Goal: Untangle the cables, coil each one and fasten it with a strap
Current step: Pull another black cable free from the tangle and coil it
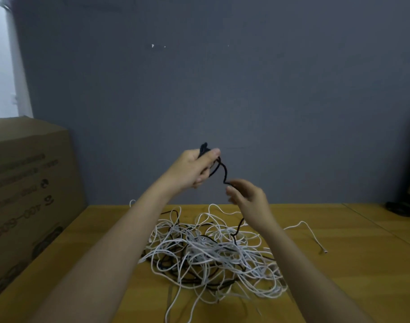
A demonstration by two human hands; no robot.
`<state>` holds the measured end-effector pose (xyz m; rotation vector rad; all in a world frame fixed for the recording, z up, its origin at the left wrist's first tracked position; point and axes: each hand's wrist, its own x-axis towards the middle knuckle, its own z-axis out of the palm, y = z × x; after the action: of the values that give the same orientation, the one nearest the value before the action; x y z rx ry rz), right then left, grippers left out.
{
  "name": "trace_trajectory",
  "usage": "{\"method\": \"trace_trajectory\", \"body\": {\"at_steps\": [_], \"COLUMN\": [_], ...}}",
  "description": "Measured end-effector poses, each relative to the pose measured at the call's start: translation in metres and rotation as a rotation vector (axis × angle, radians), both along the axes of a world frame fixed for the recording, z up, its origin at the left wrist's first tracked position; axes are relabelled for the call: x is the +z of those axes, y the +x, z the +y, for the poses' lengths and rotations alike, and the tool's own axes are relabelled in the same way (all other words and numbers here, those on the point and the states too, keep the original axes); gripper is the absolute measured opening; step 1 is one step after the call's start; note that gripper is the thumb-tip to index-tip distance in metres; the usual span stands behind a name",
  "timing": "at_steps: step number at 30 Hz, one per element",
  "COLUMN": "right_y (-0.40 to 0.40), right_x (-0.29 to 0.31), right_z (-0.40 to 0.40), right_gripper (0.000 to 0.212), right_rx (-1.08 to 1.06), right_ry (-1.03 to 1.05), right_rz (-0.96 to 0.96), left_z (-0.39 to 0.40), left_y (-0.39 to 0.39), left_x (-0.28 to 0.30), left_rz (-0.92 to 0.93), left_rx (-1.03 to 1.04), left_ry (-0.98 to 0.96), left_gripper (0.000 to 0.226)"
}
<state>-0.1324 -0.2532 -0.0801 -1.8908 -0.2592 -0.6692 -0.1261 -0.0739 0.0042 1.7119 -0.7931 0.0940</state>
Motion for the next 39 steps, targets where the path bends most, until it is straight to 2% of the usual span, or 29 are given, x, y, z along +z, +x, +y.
{"method": "trace_trajectory", "body": {"at_steps": [2, 5, 8, 10, 12, 13, 15, 18, 19, 20, 21, 22, 25, 26, 29, 30, 31, 33, 34, 35, 36, 39], "right_y": [-0.002, 0.001, 0.003, 0.008, 0.017, 0.018, 0.021, 0.016, 0.015, 0.017, 0.022, 0.03, 0.045, 0.046, 0.036, 0.033, 0.029, 0.021, 0.017, 0.014, 0.012, 0.009], "right_x": [-0.008, -0.008, 0.017, 0.04, 0.075, 0.1, 0.153, 0.212, 0.218, 0.215, 0.204, 0.186, 0.119, 0.104, 0.093, 0.094, 0.094, 0.095, 0.097, 0.101, 0.105, 0.11], "right_z": [-0.003, -0.005, -0.005, -0.006, -0.01, -0.013, -0.022, -0.022, -0.019, -0.016, -0.015, -0.017, -0.023, -0.025, -0.029, -0.029, -0.027, -0.022, -0.02, -0.019, -0.019, -0.027], "right_gripper": [0.017, 0.02, 0.019, 0.024, 0.027, 0.025, 0.022, 0.023, 0.026, 0.03, 0.031, 0.029, 0.017, 0.017, 0.023, 0.025, 0.028, 0.032, 0.033, 0.034, 0.034, 0.029], "right_rx": [-0.079, -0.296, -0.51, -0.626, -0.666, -0.655, -0.557, -0.382, -0.304, -0.242, -0.231, -0.241, -0.202, -0.169, -0.14, -0.089, 0.009, 0.243, 0.269, 0.208, 0.08, -0.277], "right_ry": [-0.022, -0.304, -0.28, -0.472, -0.727, -0.721, -0.427, 0.026, 0.139, 0.23, 0.271, 0.251, 0.096, 0.084, -0.021, 0.013, 0.106, 0.419, 0.529, 0.556, 0.483, 0.037], "right_rz": [-0.016, -0.155, -0.251, -0.194, -0.024, 0.025, -0.057, -0.48, -0.598, -0.634, -0.589, -0.459, 0.093, 0.174, 0.159, 0.166, 0.197, 0.257, 0.242, 0.197, 0.122, -0.267], "left_z": [-0.001, -0.006, -0.014, -0.02, -0.024, -0.024, -0.022, -0.016, -0.014, -0.013, -0.013, -0.013, -0.014, -0.013, -0.005, -0.003, -0.001, 0.002, 0.003, 0.004, 0.005, 0.007], "left_y": [0.001, 0.003, 0.004, 0.005, 0.006, 0.007, 0.01, 0.017, 0.019, 0.02, 0.02, 0.02, 0.021, 0.023, 0.029, 0.03, 0.032, 0.035, 0.036, 0.037, 0.037, 0.034], "left_x": [0.008, 0.022, 0.04, 0.053, 0.063, 0.068, 0.081, 0.095, 0.096, 0.094, 0.09, 0.084, 0.056, 0.047, 0.026, 0.023, 0.02, 0.016, 0.013, 0.011, 0.008, 0.0], "left_rz": [0.005, 0.01, -0.018, -0.059, -0.088, -0.089, -0.089, -0.099, -0.101, -0.106, -0.112, -0.112, -0.082, -0.071, -0.007, 0.013, 0.029, 0.047, 0.051, 0.052, 0.055, 0.075], "left_rx": [0.031, 0.065, 0.059, 0.062, 0.067, 0.073, 0.1, 0.154, 0.161, 0.168, 0.177, 0.188, 0.202, 0.194, 0.179, 0.18, 0.186, 0.202, 0.209, 0.211, 0.207, 0.143], "left_ry": [-0.095, -0.203, -0.279, -0.258, -0.228, -0.233, -0.271, -0.292, -0.285, -0.264, -0.235, -0.203, -0.073, -0.03, -0.047, -0.078, -0.101, -0.135, -0.144, -0.141, -0.135, -0.102], "left_gripper": [0.037, 0.038, 0.04, 0.041, 0.041, 0.042, 0.042, 0.047, 0.048, 0.049, 0.05, 0.05, 0.047, 0.045, 0.041, 0.039, 0.037, 0.036, 0.036, 0.035, 0.034, 0.033]}}
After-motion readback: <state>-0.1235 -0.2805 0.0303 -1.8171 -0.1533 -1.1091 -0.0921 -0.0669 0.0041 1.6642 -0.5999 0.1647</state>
